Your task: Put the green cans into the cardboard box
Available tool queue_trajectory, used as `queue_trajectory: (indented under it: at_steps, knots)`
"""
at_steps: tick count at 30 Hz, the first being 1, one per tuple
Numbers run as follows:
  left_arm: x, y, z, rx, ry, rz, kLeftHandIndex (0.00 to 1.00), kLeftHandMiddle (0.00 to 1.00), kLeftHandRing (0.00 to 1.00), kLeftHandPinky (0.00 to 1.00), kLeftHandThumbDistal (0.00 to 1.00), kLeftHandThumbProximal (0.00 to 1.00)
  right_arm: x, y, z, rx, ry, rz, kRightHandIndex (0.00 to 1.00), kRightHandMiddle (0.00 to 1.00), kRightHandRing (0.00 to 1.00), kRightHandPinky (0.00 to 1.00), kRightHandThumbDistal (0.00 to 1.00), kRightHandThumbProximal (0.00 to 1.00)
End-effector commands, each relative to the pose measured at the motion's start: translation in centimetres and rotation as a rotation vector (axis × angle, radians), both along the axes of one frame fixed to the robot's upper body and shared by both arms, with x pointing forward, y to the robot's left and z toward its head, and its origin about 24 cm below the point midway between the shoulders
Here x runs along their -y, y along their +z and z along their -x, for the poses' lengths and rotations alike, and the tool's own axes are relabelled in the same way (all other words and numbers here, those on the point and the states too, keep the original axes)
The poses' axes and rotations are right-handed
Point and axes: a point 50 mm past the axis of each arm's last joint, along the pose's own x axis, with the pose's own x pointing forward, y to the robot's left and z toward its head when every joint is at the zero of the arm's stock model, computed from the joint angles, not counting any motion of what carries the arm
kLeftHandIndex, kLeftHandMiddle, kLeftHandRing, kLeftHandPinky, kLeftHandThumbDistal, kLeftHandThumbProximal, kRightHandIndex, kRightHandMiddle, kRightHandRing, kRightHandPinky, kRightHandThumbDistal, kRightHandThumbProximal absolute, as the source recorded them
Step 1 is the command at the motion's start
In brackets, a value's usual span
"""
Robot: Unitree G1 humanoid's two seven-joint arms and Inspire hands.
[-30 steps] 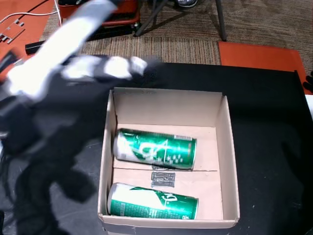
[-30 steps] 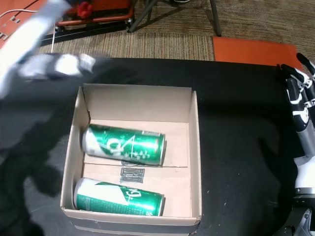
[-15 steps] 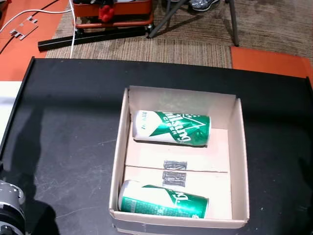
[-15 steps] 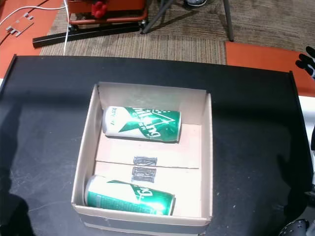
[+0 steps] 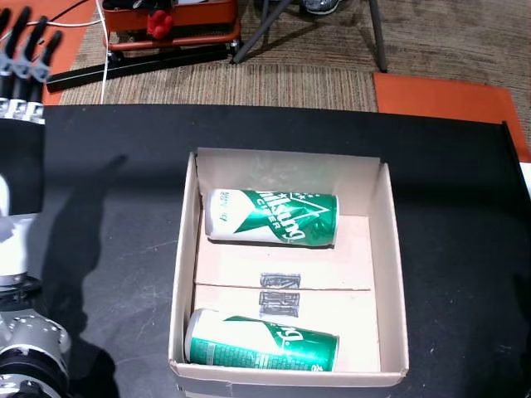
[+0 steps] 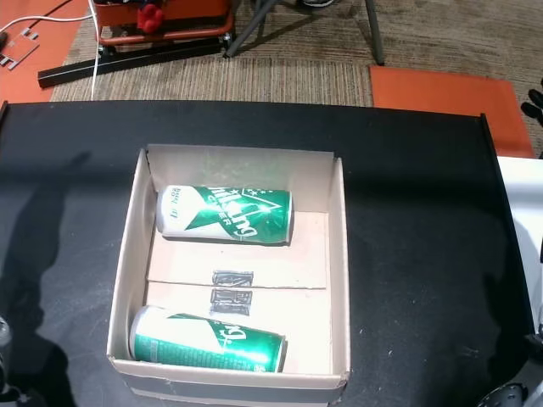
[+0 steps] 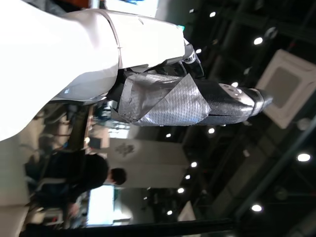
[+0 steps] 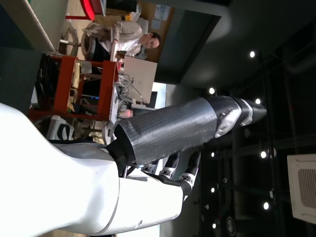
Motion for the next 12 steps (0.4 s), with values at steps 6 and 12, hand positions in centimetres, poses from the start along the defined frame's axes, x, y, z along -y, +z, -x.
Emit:
queue_trajectory:
  at_steps: [6, 12]
  knots:
    - [0.25, -0.94, 0.56, -0.050, 0.010, -0.035, 0.97, 0.99, 0.99, 0.99, 0.77, 1.00, 0.01, -0.67, 0.46, -0.033, 0.003, 0.028, 0.65, 0.69, 0.75, 0.82, 0.93, 0.79]
    - [-0.01, -0.84, 0.52, -0.051, 0.019, -0.034, 1.00, 1.00, 1.00, 0.98, 0.73, 0.99, 0.03, -0.84, 0.52, -0.023, 0.027, -0.010, 0.65, 0.69, 0.75, 0.83, 0.88, 0.75]
